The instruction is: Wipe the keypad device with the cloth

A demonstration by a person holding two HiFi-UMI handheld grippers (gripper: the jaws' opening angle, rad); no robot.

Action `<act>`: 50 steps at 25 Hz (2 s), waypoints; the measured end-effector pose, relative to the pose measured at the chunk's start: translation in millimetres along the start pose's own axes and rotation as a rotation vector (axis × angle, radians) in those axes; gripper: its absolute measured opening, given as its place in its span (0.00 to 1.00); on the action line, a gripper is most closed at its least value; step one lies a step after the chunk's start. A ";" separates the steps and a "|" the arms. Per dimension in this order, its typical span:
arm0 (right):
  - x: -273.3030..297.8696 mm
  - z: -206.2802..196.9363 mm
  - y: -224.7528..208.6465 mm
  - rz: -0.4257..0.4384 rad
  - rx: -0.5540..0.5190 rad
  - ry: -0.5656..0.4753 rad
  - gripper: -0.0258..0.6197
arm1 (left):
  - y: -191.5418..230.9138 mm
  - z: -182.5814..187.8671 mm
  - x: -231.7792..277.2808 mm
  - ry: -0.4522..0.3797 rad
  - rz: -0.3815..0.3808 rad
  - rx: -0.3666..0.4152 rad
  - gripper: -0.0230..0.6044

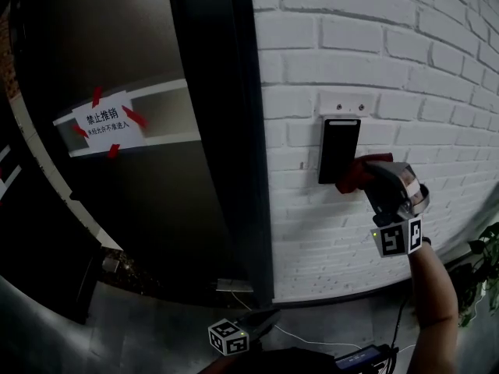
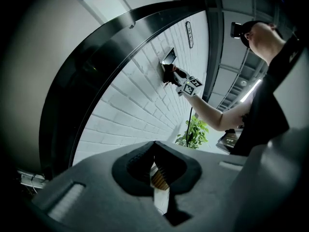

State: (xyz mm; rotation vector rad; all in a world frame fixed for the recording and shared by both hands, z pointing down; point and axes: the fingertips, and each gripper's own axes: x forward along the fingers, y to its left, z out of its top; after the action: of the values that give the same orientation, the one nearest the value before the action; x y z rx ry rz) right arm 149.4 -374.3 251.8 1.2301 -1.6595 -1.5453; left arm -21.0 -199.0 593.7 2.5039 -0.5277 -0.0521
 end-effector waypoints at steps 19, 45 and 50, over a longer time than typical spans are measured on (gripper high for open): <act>63.0 105.2 9.6 0.011 -0.151 -0.102 0.15 | -9.1 -9.2 -15.1 0.014 -0.060 -0.020 0.04; -196.9 64.0 271.2 0.555 1.209 0.118 0.17 | -59.5 -66.5 -30.4 0.139 -0.128 0.008 0.04; -281.3 61.8 300.2 0.631 1.392 0.103 0.17 | -95.5 -88.4 -3.8 0.137 -0.124 0.003 0.04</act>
State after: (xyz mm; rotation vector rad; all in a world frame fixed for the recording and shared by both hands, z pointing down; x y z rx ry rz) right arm 141.4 -121.6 582.2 1.0479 -2.7296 0.2208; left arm 23.0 -78.3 615.0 2.5188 -0.3168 0.0724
